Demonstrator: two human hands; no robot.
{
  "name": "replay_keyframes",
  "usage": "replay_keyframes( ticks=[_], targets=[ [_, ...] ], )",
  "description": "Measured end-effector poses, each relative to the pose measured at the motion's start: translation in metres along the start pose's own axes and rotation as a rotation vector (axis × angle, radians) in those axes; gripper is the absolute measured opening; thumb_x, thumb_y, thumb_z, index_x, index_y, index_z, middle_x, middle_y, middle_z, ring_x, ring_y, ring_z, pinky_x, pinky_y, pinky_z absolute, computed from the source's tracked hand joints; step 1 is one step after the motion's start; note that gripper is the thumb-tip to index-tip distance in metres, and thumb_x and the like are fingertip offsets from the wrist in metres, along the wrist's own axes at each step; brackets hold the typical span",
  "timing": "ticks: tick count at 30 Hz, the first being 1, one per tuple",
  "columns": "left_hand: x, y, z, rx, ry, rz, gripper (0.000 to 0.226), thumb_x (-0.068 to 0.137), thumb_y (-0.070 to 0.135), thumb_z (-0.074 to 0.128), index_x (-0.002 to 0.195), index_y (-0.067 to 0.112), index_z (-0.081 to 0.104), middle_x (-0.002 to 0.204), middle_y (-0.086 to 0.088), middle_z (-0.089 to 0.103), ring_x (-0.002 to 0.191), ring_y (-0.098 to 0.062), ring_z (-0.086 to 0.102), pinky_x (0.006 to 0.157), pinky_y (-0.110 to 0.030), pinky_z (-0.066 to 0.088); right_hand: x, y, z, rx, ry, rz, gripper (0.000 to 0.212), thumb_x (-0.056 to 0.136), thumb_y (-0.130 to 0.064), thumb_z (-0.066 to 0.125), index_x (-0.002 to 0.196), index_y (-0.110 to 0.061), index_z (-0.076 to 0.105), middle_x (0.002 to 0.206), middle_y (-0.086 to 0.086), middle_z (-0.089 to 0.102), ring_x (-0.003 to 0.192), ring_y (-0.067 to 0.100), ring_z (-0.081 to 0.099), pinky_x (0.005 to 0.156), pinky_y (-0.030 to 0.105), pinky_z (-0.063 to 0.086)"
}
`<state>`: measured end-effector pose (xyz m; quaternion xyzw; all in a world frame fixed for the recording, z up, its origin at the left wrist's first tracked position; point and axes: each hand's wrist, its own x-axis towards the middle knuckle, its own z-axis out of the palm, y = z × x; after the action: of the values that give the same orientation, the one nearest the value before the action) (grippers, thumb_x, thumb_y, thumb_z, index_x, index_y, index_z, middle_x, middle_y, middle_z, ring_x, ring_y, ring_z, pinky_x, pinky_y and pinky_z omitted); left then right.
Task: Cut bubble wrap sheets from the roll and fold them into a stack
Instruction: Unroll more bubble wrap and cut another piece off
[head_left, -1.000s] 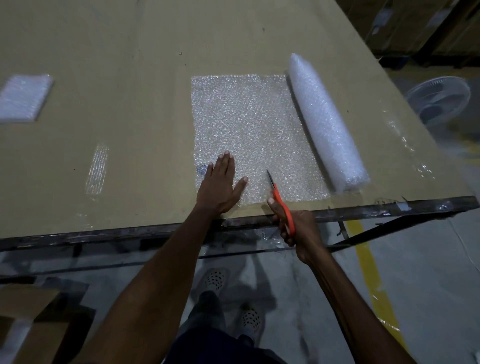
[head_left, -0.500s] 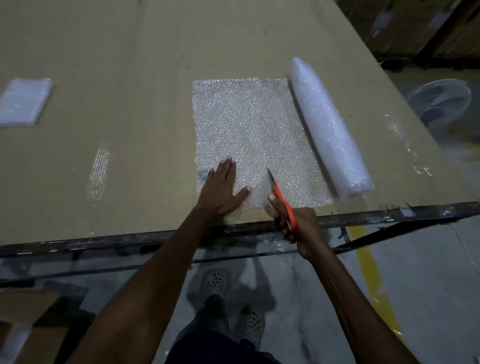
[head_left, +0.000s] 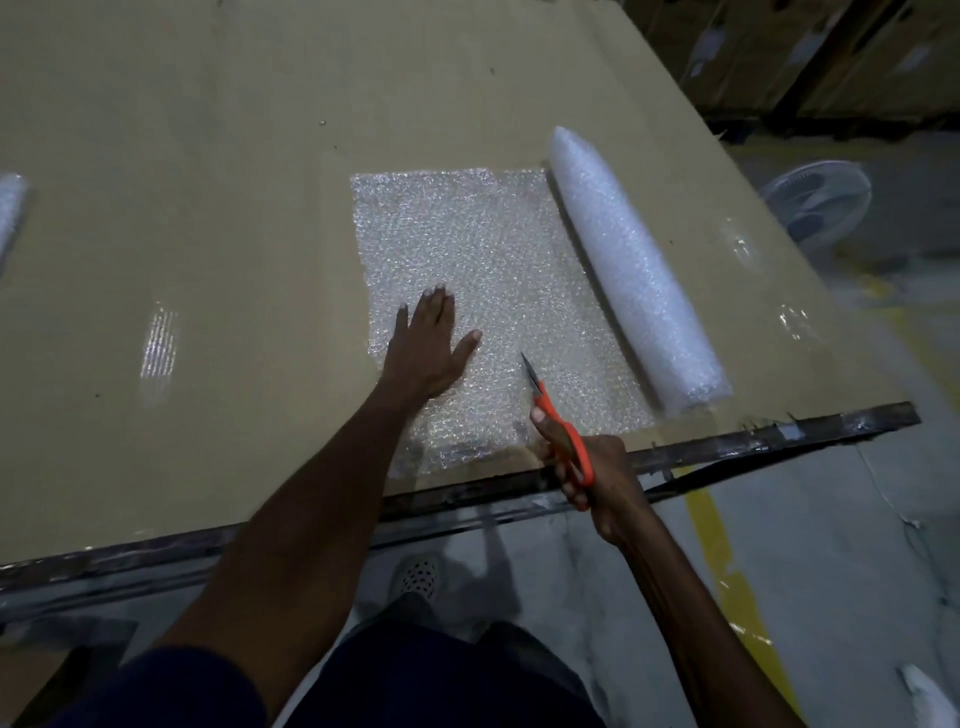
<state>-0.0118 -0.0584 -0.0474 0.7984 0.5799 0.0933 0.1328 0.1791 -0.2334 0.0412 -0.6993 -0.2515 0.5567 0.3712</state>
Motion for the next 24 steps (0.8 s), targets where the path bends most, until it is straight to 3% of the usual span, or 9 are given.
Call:
replay_keyframes(
  ticks=[6,18,24],
  targets=[
    [-0.002,-0.002,0.006,0.001,0.029,0.004,0.077,0.104,0.058,0.020,0.159,0.005,0.013,0.168,-0.010,0.006,0.155,-0.022,0.002,0.124,-0.049,0.000,0.005,0.001,0.003,0.006,-0.006,0.002,0.048,0.075,-0.043,0.087,0.081,0.001,0.070,0.053,0.009,0.048,0.034,0.011,0.036,0.035,0.017,0.020],
    [-0.004,-0.001,0.004,-0.010,0.030,0.007,0.079,0.101,0.060,0.017,0.159,0.006,0.012,0.168,-0.010,0.004,0.155,-0.021,0.000,0.124,-0.047,-0.001,0.012,-0.004,-0.001,0.017,-0.061,0.022,0.048,0.071,-0.047,0.088,0.079,-0.003,0.071,0.059,0.011,0.054,0.038,0.013,0.040,0.037,0.018,0.023],
    [-0.004,-0.001,0.002,-0.013,0.020,0.005,0.075,0.105,0.057,0.021,0.159,0.007,0.009,0.168,-0.009,0.002,0.155,-0.020,-0.002,0.124,-0.045,-0.003,0.018,-0.013,0.007,-0.027,-0.004,0.025,0.055,0.070,-0.052,0.088,0.074,0.000,0.073,0.057,0.013,0.058,0.039,0.016,0.043,0.039,0.019,0.024]
  ],
)
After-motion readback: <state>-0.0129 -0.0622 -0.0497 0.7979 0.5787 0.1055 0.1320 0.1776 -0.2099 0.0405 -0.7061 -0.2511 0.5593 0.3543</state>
